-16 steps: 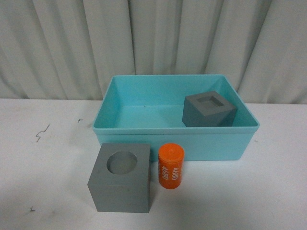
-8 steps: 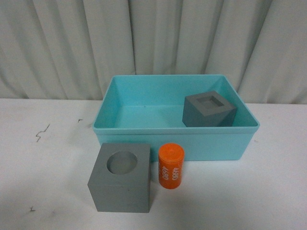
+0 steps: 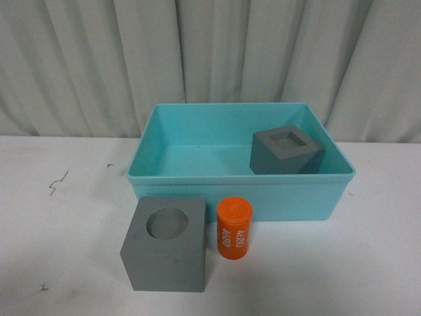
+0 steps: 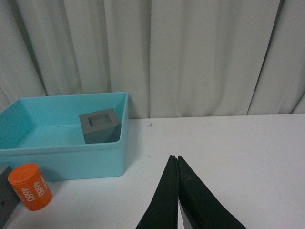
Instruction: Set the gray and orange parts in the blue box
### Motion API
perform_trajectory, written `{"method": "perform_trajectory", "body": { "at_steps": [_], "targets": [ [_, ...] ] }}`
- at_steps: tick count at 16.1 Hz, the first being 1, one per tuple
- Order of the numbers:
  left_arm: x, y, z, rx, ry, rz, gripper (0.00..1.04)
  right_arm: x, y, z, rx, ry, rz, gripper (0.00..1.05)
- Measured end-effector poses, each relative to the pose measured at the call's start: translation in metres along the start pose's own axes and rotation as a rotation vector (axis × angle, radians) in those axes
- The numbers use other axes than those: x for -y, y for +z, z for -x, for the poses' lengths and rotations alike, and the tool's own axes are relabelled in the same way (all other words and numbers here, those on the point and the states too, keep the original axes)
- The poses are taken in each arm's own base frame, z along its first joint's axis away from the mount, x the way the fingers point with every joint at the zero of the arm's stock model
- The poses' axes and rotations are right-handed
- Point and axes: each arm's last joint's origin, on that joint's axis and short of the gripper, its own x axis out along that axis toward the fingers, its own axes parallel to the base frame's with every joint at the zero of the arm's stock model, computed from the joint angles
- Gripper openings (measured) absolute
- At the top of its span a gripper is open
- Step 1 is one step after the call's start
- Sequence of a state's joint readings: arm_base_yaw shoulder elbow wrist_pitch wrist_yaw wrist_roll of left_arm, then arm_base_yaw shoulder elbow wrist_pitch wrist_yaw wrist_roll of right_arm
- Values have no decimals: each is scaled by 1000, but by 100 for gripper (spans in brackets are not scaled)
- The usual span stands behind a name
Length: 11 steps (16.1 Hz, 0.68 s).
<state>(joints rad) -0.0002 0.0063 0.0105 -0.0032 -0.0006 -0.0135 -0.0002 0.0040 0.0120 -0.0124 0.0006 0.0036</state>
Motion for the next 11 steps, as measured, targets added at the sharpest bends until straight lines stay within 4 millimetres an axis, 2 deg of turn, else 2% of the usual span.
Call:
{"method": "perform_trajectory", "body": {
  "at_steps": [1,3,6,7,8,9,11],
  "targets": [
    [0,0,0,0,-1,0,98,0,1,0,5,0,0,2],
    [0,0,0,0,0,0,98,0,1,0,9,0,1,46],
    [0,0,0,0,0,0,98,0,1,0,9,0,1,83],
    [0,-2,0,-49,6,7,98,0,1,0,9,0,1,96],
    [4,4,-2,-371,35,44,98,0,1,0,10,-1,0,99],
    [13,20,-13,-521,-6,69,98,0,1,0,9,1,1,97],
    [35,53,-50,-481,-85,96,98,0,1,0,9,1,1,98]
  ]
}}
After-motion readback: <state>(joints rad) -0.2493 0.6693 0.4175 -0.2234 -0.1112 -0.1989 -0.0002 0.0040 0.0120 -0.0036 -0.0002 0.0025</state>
